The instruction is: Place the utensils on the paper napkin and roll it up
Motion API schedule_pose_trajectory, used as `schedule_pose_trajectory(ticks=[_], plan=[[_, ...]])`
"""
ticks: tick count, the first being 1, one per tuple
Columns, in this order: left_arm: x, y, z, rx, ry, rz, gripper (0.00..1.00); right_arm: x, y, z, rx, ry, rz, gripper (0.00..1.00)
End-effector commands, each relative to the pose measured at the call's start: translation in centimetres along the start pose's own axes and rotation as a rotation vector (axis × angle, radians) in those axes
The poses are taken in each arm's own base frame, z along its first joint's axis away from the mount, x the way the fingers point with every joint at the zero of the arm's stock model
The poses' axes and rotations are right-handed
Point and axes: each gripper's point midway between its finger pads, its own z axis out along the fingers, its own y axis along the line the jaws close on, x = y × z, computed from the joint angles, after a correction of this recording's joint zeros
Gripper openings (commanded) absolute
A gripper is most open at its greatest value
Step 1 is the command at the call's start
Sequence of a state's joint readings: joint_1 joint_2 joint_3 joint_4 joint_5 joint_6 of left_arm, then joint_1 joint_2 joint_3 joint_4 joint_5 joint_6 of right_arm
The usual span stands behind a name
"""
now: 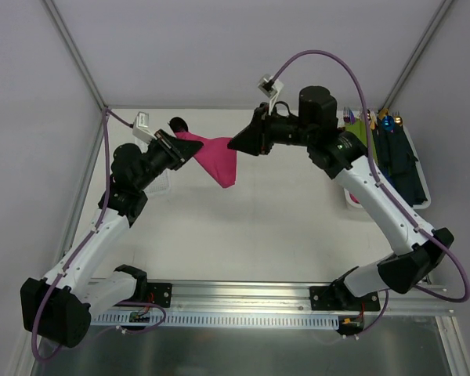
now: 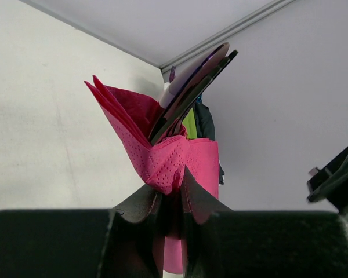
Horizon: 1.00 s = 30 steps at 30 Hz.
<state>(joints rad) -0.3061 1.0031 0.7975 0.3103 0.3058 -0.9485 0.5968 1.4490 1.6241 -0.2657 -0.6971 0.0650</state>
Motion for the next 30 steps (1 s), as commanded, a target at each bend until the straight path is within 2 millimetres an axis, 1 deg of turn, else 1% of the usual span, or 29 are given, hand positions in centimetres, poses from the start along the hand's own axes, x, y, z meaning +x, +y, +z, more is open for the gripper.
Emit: schedule_pose_trajectory(ticks=[1, 2, 4, 5, 7, 8, 9, 12, 13, 16, 24, 27, 28, 30], plan=[[-1.9, -3.2, 0.1, 0.074, -0.034, 0.043, 0.00, 1.7, -1.2, 1.4, 0.080, 0.060, -0.061, 0.27], [-1.9, -3.4, 0.1, 0.076, -0.031, 0.043, 0.00, 2.2, -0.8, 2.0, 0.069, 0.075, -0.064, 0.28], [-1.8, -3.8, 0.1, 0.083, -0.025, 0.041, 0.00, 3.2, -1.2, 3.3, 0.080, 0.104, -0.060, 0.29], [-1.8, -3.9, 0.1, 0.086, -0.023, 0.040, 0.00, 3.6, -0.8, 3.9, 0.070, 0.112, -0.064, 0.30], [-1.6, -4.0, 0.1, 0.089, -0.017, 0.033, 0.00, 4.7, -1.3, 4.8, 0.077, 0.132, -0.056, 0.32], [-1.5, -4.3, 0.1, 0.094, -0.014, 0.032, 0.00, 4.9, -1.2, 5.2, 0.073, 0.133, -0.058, 0.34], [-1.4, -4.4, 0.1, 0.099, -0.007, 0.031, 0.00, 5.4, -1.6, 5.6, 0.077, 0.142, -0.053, 0.39], [-1.3, -4.9, 0.1, 0.116, 0.003, 0.031, 0.00, 5.9, -2.2, 6.2, 0.087, 0.148, -0.050, 0.47], [-1.2, -5.1, 0.1, 0.121, 0.006, 0.029, 0.00, 6.0, -2.5, 6.3, 0.096, 0.151, -0.050, 0.51], [-1.0, -5.4, 0.0, 0.136, 0.018, 0.029, 0.00, 6.1, -2.7, 6.3, 0.099, 0.153, -0.061, 0.57], [-0.6, -5.8, -0.3, 0.165, 0.034, 0.028, 0.00, 6.4, -2.9, 5.5, 0.106, 0.157, -0.070, 0.63], [-0.6, -6.1, -0.3, 0.182, 0.036, 0.023, 0.00, 6.6, -3.1, 5.3, 0.110, 0.161, -0.065, 0.68], [-0.4, -6.3, -0.4, 0.194, 0.044, 0.020, 0.00, 6.8, -3.2, 5.3, 0.108, 0.165, -0.062, 0.71], [-0.4, -6.7, -0.4, 0.218, 0.042, 0.018, 0.00, 6.7, -3.3, 5.2, 0.105, 0.162, -0.060, 0.73]])
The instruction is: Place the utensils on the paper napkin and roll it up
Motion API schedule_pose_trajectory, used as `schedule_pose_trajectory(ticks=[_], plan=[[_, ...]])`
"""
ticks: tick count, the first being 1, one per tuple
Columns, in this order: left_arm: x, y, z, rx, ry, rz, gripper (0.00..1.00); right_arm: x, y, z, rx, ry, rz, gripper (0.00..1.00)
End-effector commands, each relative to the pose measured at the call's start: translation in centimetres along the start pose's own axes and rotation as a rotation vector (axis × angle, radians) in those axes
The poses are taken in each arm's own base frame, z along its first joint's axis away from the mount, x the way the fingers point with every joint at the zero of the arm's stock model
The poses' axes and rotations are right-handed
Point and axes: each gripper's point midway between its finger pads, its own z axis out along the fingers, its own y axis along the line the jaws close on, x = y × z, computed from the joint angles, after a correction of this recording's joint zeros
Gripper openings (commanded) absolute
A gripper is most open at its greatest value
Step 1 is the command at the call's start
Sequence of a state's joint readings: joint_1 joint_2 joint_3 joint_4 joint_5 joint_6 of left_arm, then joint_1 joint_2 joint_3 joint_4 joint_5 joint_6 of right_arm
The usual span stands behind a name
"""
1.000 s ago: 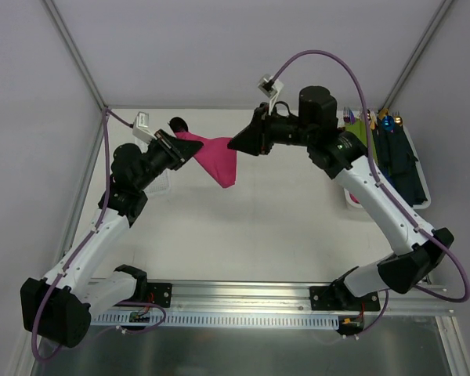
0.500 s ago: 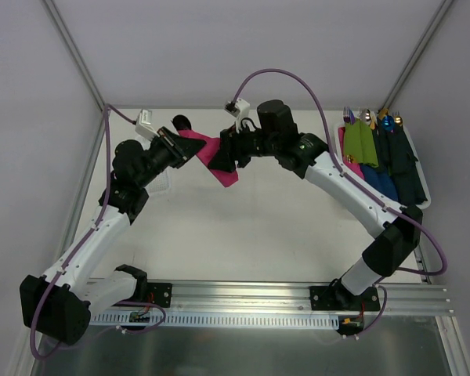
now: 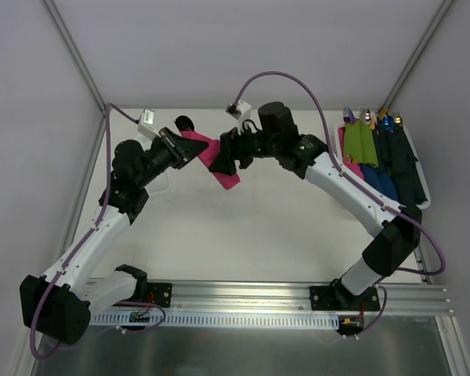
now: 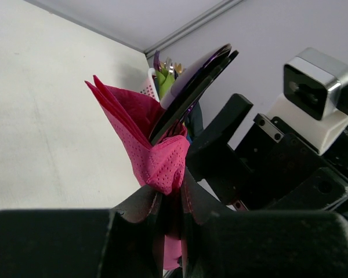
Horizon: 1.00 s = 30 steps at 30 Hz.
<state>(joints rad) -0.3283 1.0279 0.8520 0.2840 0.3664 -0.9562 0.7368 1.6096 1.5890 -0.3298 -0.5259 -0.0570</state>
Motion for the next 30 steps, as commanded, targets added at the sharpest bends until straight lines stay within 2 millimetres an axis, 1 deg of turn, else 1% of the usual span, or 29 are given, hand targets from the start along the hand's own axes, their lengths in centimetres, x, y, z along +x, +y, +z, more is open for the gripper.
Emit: schedule_pose_trajectory(ticks=[1, 4, 5, 6, 7, 9, 10, 12, 13, 14, 16, 19, 24, 25, 27, 30], plan=[[-1.2, -5.0, -0.5, 0.181, -0.022, 0.025, 0.00, -1.5, 0.3, -1.4, 0.001, -0.054, -0.041, 0.75], [-0.9, -5.8, -0.5, 0.228, -0.003, 0.026, 0.00, -1.3, 0.5, -1.4, -0.031, -0.045, -0.026, 0.77], [-0.8, -6.0, -0.5, 0.239, 0.009, 0.023, 0.00, -1.6, 0.5, -1.4, -0.041, -0.053, -0.022, 0.77], [-0.7, -6.0, -0.4, 0.245, 0.013, 0.020, 0.00, -1.7, 0.7, -1.5, -0.055, -0.057, -0.015, 0.77], [-0.8, -6.3, -0.4, 0.258, 0.013, 0.018, 0.00, -1.7, 1.2, -1.6, -0.092, -0.053, 0.001, 0.77], [-0.5, -6.3, -0.2, 0.268, 0.032, 0.012, 0.00, -1.9, 1.5, -1.6, -0.128, -0.062, 0.012, 0.77], [-0.6, -6.5, -0.2, 0.281, 0.029, 0.009, 0.00, -1.8, 2.2, -1.8, -0.173, -0.054, 0.038, 0.76], [-0.4, -6.3, -0.2, 0.281, 0.033, 0.001, 0.00, -2.0, 2.9, -1.8, -0.221, -0.062, 0.045, 0.75], [-0.4, -6.4, -0.2, 0.283, 0.033, -0.004, 0.00, -1.6, 3.6, -2.0, -0.268, -0.049, 0.049, 0.73], [-0.4, -6.4, -0.2, 0.286, 0.032, -0.004, 0.00, -1.8, 3.9, -2.0, -0.289, -0.057, 0.061, 0.72], [-0.5, -6.4, -0.2, 0.286, 0.030, -0.005, 0.00, -1.4, 4.5, -2.2, -0.327, -0.044, 0.072, 0.65], [-0.4, -6.5, -0.1, 0.289, 0.034, -0.009, 0.00, -0.9, 4.8, -2.2, -0.353, -0.027, 0.083, 0.56], [-0.4, -6.6, 0.0, 0.316, 0.037, -0.020, 0.00, -0.2, 5.4, -2.5, -0.410, 0.002, 0.105, 0.47], [-0.4, -6.8, 0.0, 0.328, 0.036, -0.023, 0.00, -0.1, 5.6, -2.6, -0.422, 0.006, 0.112, 0.42], [-0.3, -6.6, 0.2, 0.332, 0.041, -0.026, 0.00, -0.2, 5.4, -2.7, -0.434, -0.002, 0.127, 0.36], [-0.4, -6.9, 0.2, 0.350, 0.038, -0.019, 0.00, -0.6, 5.3, -2.9, -0.454, -0.011, 0.165, 0.32]])
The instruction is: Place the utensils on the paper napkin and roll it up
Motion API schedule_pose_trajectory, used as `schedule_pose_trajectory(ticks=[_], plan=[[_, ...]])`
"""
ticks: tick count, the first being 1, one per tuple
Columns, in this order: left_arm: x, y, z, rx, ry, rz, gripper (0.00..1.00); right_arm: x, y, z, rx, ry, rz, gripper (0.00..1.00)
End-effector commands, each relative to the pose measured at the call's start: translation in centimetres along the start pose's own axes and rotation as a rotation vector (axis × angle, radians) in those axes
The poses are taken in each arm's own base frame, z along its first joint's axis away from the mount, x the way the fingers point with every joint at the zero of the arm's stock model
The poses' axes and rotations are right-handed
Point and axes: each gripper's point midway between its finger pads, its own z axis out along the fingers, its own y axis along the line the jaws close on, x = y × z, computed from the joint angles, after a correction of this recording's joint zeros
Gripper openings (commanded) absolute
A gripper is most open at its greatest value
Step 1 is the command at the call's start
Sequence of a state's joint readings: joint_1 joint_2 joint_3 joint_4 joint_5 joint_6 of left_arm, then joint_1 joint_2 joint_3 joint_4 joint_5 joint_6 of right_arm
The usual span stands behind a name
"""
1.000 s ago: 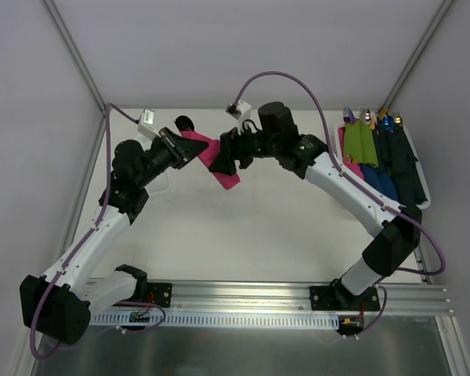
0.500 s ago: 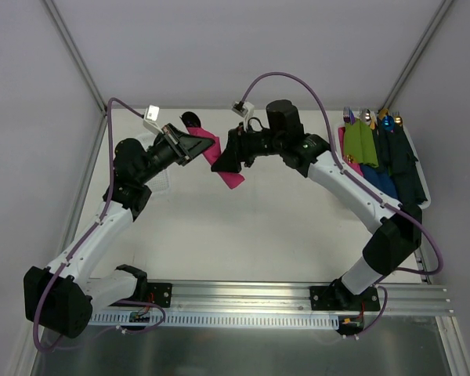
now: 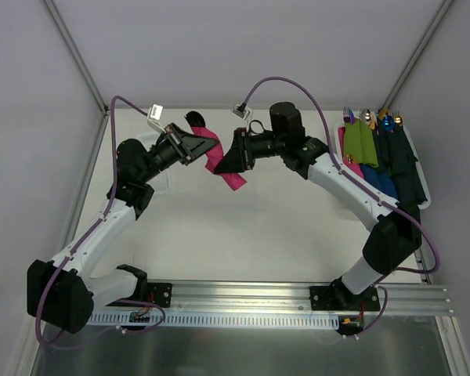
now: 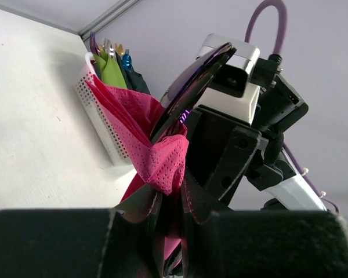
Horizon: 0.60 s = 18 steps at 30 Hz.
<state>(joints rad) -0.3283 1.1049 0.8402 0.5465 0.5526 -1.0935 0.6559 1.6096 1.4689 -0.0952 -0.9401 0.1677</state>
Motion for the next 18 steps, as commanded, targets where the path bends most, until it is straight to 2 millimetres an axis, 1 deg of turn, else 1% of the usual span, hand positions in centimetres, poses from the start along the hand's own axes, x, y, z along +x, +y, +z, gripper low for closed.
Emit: schedule_pose_trajectory(ticks=[1, 3, 4, 5, 7, 8, 11, 13, 14, 15, 16, 18], plan=[[-0.9, -3.1, 0.0, 0.126, -0.034, 0.051, 0.00, -0.6, 2.5, -0.8, -0.099, -0.010, 0.014, 0.27], [-0.9, -3.3, 0.0, 0.134, -0.038, 0.061, 0.00, -1.0, 2.4, -0.9, -0.110, -0.023, 0.022, 0.17], [-1.0, -3.2, 0.0, 0.134, -0.043, 0.065, 0.00, -1.1, 2.4, -1.1, -0.106, -0.028, 0.026, 0.05], [-1.1, -3.1, -0.1, 0.129, -0.046, 0.073, 0.04, -1.1, 2.3, -1.0, -0.104, -0.031, 0.028, 0.00], [-1.3, -3.1, -0.2, 0.120, -0.056, 0.081, 0.18, -1.3, 2.3, -1.2, -0.097, -0.040, 0.027, 0.00], [-1.3, -3.0, -0.3, 0.115, -0.058, 0.096, 0.33, -1.4, 2.3, -1.3, -0.095, -0.046, 0.025, 0.00], [-1.3, -2.5, -0.5, 0.069, -0.052, 0.129, 0.55, -2.1, 2.4, -1.6, -0.080, -0.072, 0.008, 0.00], [-1.3, -1.7, -1.0, 0.013, -0.058, 0.156, 0.79, -2.7, 2.5, -2.1, -0.070, -0.092, -0.010, 0.00], [-1.3, -1.4, -1.2, -0.007, -0.060, 0.162, 0.79, -3.0, 2.6, -2.2, -0.068, -0.098, -0.017, 0.00], [-1.3, -1.6, -1.6, -0.015, -0.066, 0.173, 0.87, -3.1, 2.7, -2.3, -0.068, -0.101, -0.020, 0.00], [-0.9, -0.9, -1.9, -0.044, -0.054, 0.168, 0.90, -3.3, 2.8, -2.4, -0.068, -0.106, -0.023, 0.00], [-0.6, -0.6, -2.3, -0.062, -0.036, 0.192, 0.92, -3.6, 3.3, -2.7, -0.070, -0.114, -0.039, 0.00]])
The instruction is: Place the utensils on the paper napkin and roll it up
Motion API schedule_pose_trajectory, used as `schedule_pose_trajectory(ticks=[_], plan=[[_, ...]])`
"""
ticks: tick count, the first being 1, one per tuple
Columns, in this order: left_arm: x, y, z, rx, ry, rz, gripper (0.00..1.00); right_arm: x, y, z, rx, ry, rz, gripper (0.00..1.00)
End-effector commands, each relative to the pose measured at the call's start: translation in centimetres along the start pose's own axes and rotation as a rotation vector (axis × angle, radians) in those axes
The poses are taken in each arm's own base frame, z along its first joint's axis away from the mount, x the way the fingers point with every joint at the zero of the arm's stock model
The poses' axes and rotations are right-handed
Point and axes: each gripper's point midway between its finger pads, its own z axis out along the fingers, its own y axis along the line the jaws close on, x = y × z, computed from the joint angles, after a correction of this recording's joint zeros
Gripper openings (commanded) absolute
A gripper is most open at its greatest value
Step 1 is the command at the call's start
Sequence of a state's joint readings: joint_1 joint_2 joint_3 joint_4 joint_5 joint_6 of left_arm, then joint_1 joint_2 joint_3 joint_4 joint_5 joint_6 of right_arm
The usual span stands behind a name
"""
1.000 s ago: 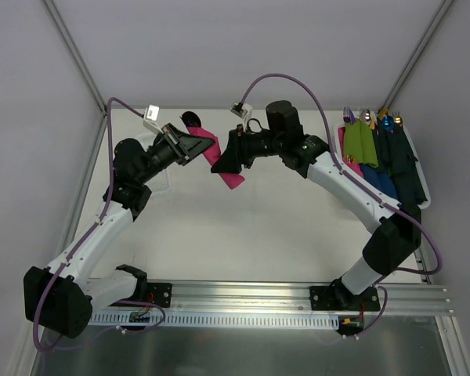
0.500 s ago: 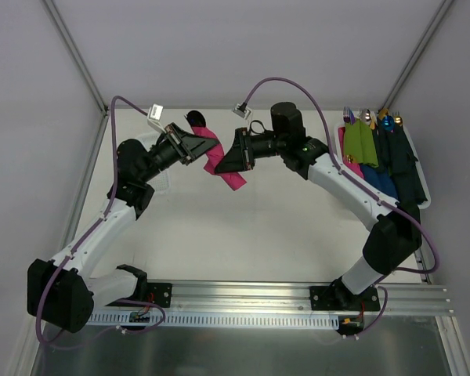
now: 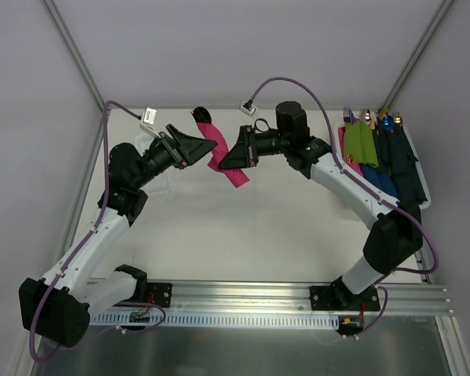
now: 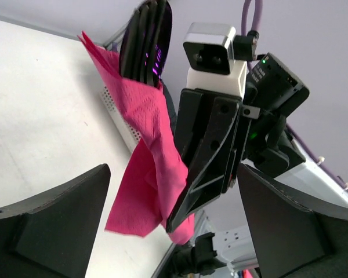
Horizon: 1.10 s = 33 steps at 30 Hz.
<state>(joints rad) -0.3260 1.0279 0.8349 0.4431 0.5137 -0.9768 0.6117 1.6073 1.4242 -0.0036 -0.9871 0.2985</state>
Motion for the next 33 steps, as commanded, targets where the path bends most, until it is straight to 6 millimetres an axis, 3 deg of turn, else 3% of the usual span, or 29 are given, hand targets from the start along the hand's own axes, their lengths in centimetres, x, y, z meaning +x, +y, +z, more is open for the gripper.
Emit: schedule_pose_trajectory(ticks=[1, 11, 17, 23, 27, 33], plan=[[-0.3, -0.4, -1.1, -0.027, 0.000, 0.094, 0.93, -2.8, 4.2, -1.6, -0.052, -0.080, -0.140, 0.00], [1.7, 1.3, -0.8, -0.027, 0.047, -0.032, 0.99, -4.0, 6.0, -1.9, -0.090, -0.101, -0.148, 0.00], [1.4, 0.1, 0.2, 0.064, 0.055, -0.088, 0.98, -4.3, 6.5, -1.9, -0.115, -0.103, -0.125, 0.00], [0.7, -3.2, 0.3, 0.267, 0.043, -0.111, 0.86, -3.7, 5.8, -1.5, -0.119, -0.096, -0.106, 0.00], [0.7, -3.7, 0.3, 0.321, 0.048, -0.139, 0.76, -3.4, 5.1, -1.3, -0.111, -0.091, -0.098, 0.00], [0.6, -4.4, 0.3, 0.362, 0.051, -0.151, 0.71, -3.4, 4.5, -1.2, -0.097, -0.097, -0.096, 0.00]])
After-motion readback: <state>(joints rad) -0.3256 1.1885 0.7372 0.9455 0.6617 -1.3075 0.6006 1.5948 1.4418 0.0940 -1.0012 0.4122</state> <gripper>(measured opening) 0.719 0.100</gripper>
